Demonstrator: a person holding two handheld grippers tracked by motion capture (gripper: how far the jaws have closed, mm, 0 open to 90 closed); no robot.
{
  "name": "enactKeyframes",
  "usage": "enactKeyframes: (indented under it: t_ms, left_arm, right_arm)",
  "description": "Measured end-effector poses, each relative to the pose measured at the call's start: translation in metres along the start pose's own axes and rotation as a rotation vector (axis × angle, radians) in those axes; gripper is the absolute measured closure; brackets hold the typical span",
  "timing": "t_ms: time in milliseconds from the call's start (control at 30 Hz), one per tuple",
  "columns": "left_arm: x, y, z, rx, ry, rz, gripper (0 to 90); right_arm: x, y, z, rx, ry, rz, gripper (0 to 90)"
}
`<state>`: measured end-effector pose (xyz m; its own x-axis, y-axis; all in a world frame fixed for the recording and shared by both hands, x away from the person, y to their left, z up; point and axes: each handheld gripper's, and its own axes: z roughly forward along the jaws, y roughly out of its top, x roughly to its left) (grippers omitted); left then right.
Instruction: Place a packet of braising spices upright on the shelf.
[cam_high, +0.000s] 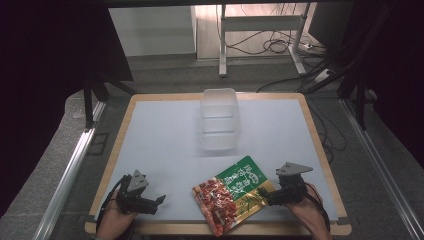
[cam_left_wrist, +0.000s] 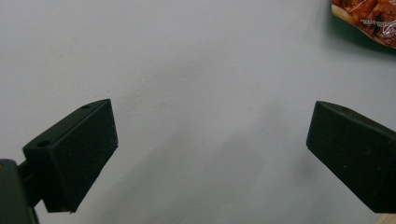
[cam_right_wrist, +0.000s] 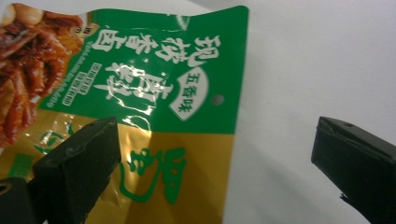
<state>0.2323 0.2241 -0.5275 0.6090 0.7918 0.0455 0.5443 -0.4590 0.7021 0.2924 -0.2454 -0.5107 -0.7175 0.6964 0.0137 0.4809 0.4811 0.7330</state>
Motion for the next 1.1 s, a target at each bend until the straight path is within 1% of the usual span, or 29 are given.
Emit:
enactKeyframes:
  t_ms: [33,67,100,133,200,267,300,333,367,400,467,500,533,567,600,633,667,733,800,833,867,900,1033,1067,1100]
  left_arm:
    - [0.000,0.000,0.000,0.000,0.000,0.000,2.0]
    - [0.000,0.000,0.000,0.000,0.000,0.000,2.0]
    - [0.000,0.000,0.000,0.000,0.000,0.000,2.0]
    - [0.000,0.000,0.000,0.001,0.001,0.002,2.1]
    - [0.000,0.000,0.000,0.002,0.002,0.002,2.1]
    - [-0.001,0.000,0.000,0.003,0.003,0.004,2.1]
    - [-0.001,0.000,0.000,0.003,0.003,0.004,2.1]
    - [-0.001,0.000,0.001,0.002,0.002,0.003,2.1]
    - [-0.001,0.000,0.001,0.002,0.002,0.003,2.1]
    - [-0.001,0.000,0.001,0.001,0.002,0.001,2.1]
    - [-0.001,0.000,0.001,0.001,0.002,0.002,2.1]
    - [-0.001,0.000,0.001,0.001,0.002,0.002,2.2]
    - [-0.001,0.000,0.001,0.002,0.002,0.002,2.2]
    - [-0.001,0.000,0.001,0.002,0.002,0.002,2.2]
    - [-0.001,0.000,0.001,0.002,0.002,0.002,2.2]
    - [-0.001,0.000,0.001,0.002,0.002,0.003,2.2]
    - [-0.001,0.000,0.001,0.002,0.002,0.003,2.2]
    - [-0.001,0.000,0.001,0.002,0.003,0.004,2.2]
    - [-0.001,0.000,0.001,0.008,0.003,0.010,2.2]
    - [-0.001,0.000,0.001,0.008,0.003,0.010,2.2]
    - [-0.001,0.000,0.001,0.009,0.004,0.012,2.2]
    - [-0.001,0.000,0.001,0.009,0.004,0.012,2.2]
    - [-0.001,0.000,0.001,0.009,0.004,0.012,2.2]
    - [-0.001,0.000,0.001,0.009,0.004,0.012,2.2]
    - [-0.001,0.000,0.001,0.009,0.004,0.012,2.2]
  right_arm:
    - [0.000,0.000,0.000,0.000,0.000,0.000,1.6]
    - [0.000,0.002,0.004,0.002,0.017,0.008,1.5]
    - [0.000,0.002,0.004,0.002,0.017,0.008,1.5]
    - [-0.001,0.003,0.007,0.001,0.031,0.007,1.3]
    - [0.000,0.004,0.008,0.001,0.038,0.010,1.4]
    - [0.001,0.007,0.011,0.017,0.047,0.010,5.9]
    - [0.001,0.007,0.011,0.017,0.047,0.010,5.9]
    - [0.001,0.008,0.013,0.035,0.062,0.030,11.2]
    - [0.001,0.008,0.013,0.035,0.062,0.030,11.2]
    - [0.000,0.009,0.015,0.044,0.065,0.042,12.6]
    - [-0.003,0.010,0.021,0.075,0.085,0.064,20.2]
    - [-0.004,0.011,0.022,0.079,0.084,0.063,22.8]
    - [-0.004,0.011,0.022,0.079,0.084,0.063,22.8]
    - [-0.004,0.012,0.023,0.087,0.101,0.063,29.8]
    - [-0.004,0.014,0.024,0.086,0.111,0.062,32.6]
    - [-0.003,0.015,0.024,0.089,0.121,0.058,35.4]
    - [-0.002,0.016,0.025,0.089,0.130,0.043,37.7]
    - [0.001,0.019,0.025,0.085,0.129,0.006,41.3]
    - [0.005,0.022,0.025,0.073,0.127,-0.020,44.6]
    - [0.005,0.022,0.025,0.073,0.127,-0.020,44.6]
    - [0.008,0.025,0.025,0.062,0.124,-0.041,46.5]
    - [0.008,0.025,0.025,0.062,0.124,-0.041,46.5]
    - [0.012,0.030,0.031,0.079,0.109,-0.071,50.1]
    - [0.013,0.031,0.032,0.087,0.099,-0.072,50.9]
    - [0.013,0.031,0.032,0.087,0.099,-0.072,50.9]
